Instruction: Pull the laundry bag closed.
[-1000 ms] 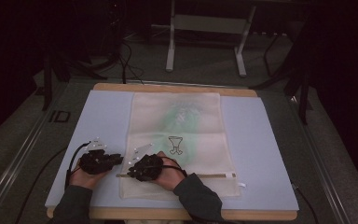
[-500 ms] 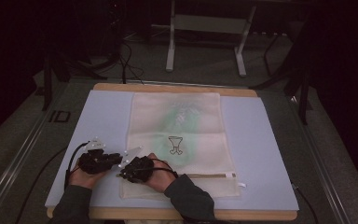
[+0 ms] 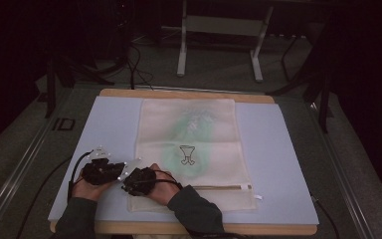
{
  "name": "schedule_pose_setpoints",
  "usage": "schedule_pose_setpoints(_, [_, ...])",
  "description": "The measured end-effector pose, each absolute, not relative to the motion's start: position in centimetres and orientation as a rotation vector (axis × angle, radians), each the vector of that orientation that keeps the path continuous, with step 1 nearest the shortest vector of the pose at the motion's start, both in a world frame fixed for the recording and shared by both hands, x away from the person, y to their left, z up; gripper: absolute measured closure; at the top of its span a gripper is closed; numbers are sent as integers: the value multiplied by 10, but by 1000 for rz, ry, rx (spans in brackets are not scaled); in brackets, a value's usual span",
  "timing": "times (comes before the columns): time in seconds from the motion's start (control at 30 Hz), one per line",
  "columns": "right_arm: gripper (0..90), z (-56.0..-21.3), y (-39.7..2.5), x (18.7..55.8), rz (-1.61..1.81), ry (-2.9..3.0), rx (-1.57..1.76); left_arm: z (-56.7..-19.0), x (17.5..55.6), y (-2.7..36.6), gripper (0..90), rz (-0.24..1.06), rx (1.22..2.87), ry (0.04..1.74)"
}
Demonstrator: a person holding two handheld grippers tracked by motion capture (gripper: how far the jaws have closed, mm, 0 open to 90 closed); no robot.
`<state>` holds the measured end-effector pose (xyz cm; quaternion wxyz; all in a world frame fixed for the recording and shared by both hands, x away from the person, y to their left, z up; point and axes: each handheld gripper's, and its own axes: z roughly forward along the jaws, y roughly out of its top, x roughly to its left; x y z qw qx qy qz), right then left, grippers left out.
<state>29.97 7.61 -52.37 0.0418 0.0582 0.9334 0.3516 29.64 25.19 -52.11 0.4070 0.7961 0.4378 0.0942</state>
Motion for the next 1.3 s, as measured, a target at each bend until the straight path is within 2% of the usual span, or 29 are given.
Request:
schedule_pose_setpoints(0.23, [772,-528,84,300,1027,2860,189,-521,297,252,752,236,2008,1104])
schedule_pose_setpoints(0.53, [810,-526,87,300,1036,2859,195,-521,296,253,752,237,2004,1104])
schedule_pose_setpoints(1.17, [810,-514,58,301,1221,2834,282,-521,296,251,751,202,1999,1084])
schedule_pose_setpoints(1.3, [809,-516,47,299,1212,2838,284,-522,296,248,773,177,2016,1063])
